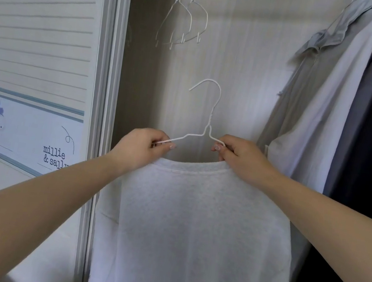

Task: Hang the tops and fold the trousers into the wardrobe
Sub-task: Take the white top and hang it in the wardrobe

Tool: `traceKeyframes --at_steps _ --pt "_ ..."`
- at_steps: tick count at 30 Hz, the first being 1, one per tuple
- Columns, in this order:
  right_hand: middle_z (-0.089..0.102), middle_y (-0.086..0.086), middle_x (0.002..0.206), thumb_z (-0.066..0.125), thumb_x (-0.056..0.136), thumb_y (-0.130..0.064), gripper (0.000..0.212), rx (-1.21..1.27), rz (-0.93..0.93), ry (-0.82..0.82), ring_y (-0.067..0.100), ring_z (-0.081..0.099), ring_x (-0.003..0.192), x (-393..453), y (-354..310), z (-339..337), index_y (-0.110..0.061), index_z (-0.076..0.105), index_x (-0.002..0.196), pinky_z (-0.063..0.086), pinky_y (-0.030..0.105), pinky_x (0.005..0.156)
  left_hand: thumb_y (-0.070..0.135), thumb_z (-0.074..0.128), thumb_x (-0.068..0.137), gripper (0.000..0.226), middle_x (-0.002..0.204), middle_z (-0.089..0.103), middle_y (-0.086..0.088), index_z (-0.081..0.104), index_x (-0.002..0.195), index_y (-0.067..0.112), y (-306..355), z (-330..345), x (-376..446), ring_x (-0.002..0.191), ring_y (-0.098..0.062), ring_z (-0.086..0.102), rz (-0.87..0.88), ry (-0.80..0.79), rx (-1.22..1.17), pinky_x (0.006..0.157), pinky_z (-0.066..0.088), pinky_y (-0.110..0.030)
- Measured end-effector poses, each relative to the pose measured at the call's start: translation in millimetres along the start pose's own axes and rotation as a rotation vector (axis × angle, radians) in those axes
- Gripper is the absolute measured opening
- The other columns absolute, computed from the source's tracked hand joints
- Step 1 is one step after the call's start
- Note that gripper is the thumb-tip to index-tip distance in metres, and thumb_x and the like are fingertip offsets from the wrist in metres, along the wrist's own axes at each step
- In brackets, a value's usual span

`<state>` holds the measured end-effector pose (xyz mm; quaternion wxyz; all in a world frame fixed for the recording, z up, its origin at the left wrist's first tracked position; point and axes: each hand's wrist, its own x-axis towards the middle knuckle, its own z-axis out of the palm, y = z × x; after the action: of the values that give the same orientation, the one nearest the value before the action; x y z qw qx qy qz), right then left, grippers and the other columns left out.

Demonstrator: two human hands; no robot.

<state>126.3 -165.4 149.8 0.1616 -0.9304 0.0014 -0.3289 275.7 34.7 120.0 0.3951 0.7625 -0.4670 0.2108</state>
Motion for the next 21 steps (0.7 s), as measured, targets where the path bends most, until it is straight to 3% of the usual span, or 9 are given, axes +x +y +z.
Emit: traceKeyframes --at_steps 3,7,10,12,14,17,21 --pt "0.059 -0.011 0.072 0.049 0.098 -0.021 0.025 -0.035 -0.015 -0.018 -0.009 0.05 0.06 2 -9 -5 -0.032 0.056 0.077 0.037 0.009 0.059 0.038 0.058 0.091 0.031 0.056 0.051 0.006 0.057 0.06 0.033 3 -1 5 0.052 -0.008 0.044 -0.017 0.091 -0.025 0.057 0.038 -0.029" --pt "0.062 -0.012 0.077 0.049 0.097 -0.027 0.015 -0.112 0.017 -0.03 0.001 0.05 0.064 1 -7 -15 -0.028 0.06 0.087 0.035 0.013 0.057 0.04 0.057 0.091 0.028 0.073 0.058 0.003 0.057 0.065 0.029 4 -3 14 0.071 -0.015 0.054 0.006 0.123 0.06 0.069 0.048 -0.037" --pt "0.055 -0.014 0.069 0.052 0.095 -0.031 0.017 -0.203 0.068 -0.045 0.003 0.048 0.062 -1 0 -19 -0.022 0.064 0.087 0.034 0.014 0.056 0.035 0.058 0.091 0.026 0.081 0.06 0.0 0.057 0.067 0.026 2 1 21 0.078 -0.018 0.056 0.03 0.142 0.094 0.073 0.049 -0.038" --pt "0.059 -0.012 0.075 0.052 0.095 -0.032 0.019 -0.217 0.104 -0.055 0.005 0.052 0.068 -2 6 -26 -0.019 0.066 0.093 0.036 0.013 0.059 0.03 0.058 0.093 0.024 0.083 0.062 -0.002 0.062 0.071 0.021 -2 3 27 0.081 -0.02 0.058 0.038 0.158 0.102 0.075 0.049 -0.038" --pt "0.057 -0.014 0.079 0.05 0.096 -0.034 0.022 -0.22 0.136 -0.073 0.004 0.053 0.071 -3 10 -36 -0.022 0.064 0.108 0.038 0.015 0.061 0.025 0.056 0.095 0.023 0.086 0.064 -0.004 0.07 0.082 0.012 -7 3 37 0.085 -0.023 0.058 0.038 0.18 0.113 0.074 0.047 -0.036" --pt "0.047 -0.019 0.07 0.044 0.099 -0.034 0.03 -0.235 0.14 -0.082 -0.001 0.048 0.066 2 12 -55 -0.029 0.052 0.127 0.033 0.014 0.059 0.019 0.052 0.097 0.022 0.084 0.06 -0.003 0.071 0.094 0.007 -7 3 57 0.082 -0.023 0.054 0.059 0.231 0.142 0.067 0.041 -0.032" --pt "0.062 -0.005 0.077 0.043 0.099 -0.035 0.03 -0.419 0.096 -0.095 0.012 0.059 0.075 28 8 -85 -0.031 0.051 0.128 0.047 0.027 0.069 0.011 0.049 0.097 0.021 0.088 0.065 -0.006 0.069 0.098 0.008 -5 8 94 0.085 -0.026 0.059 0.07 0.279 0.108 0.073 0.047 -0.036"
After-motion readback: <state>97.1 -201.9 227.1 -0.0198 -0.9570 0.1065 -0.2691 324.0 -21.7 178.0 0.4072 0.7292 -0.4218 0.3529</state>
